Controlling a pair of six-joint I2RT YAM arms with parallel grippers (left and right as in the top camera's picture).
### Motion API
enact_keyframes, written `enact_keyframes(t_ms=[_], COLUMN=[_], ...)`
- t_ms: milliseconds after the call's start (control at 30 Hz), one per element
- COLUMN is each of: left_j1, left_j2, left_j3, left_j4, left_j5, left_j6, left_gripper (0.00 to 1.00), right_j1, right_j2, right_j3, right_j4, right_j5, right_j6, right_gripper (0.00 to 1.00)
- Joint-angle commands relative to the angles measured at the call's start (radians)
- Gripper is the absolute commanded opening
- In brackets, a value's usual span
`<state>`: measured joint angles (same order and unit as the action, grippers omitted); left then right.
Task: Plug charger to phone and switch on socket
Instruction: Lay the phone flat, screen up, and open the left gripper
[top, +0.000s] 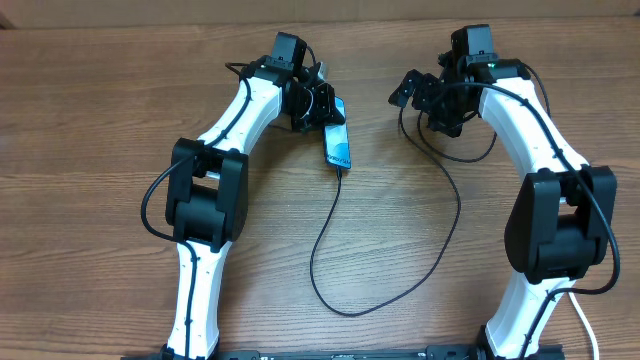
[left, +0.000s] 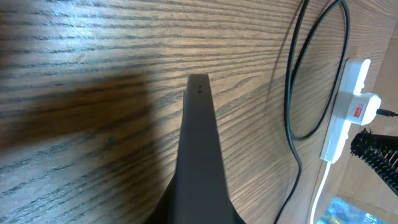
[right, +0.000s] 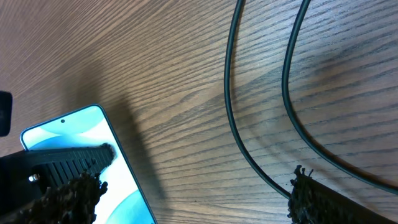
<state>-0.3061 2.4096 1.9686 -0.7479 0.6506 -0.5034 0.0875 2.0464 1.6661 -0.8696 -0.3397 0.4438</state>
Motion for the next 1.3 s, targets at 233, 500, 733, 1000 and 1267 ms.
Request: enact_keyframes(t_ms=[233,500,733,1000,1267], left_j1=[-0.002,0.0,0.0,0.0,0.0], left_j2=[0.044,0.066,0.066,0.066,0.066], left_j3=[-0.003,-0.003,-0.003,-0.003,-0.003], left_j4=[0.005,0.022,0.019,0.016,0.016], left_j5=[-0.01,0.021,0.018,0.018,0.018], left_j6=[-0.035,-0.047,-0.047,-0.047,-0.047], left_gripper=[0.04,0.04,0.04,0.18,0.31], right_j1=[0.003,0.003,0.003,0.003,0.003], right_j2=[-0.029,-0.029,-0.029,-0.029,-0.029], right_j3=[0.009,0.009,0.009,0.009,0.009], right_j4=[0.0,0.0,0.0,0.0,0.0], right_j5=[0.005,0.006,0.006,0.006,0.006], right_j6=[-0.008,-0.008,-0.008,-0.008,-0.008], right_gripper=[1.0,1.0,1.0,1.0,1.0])
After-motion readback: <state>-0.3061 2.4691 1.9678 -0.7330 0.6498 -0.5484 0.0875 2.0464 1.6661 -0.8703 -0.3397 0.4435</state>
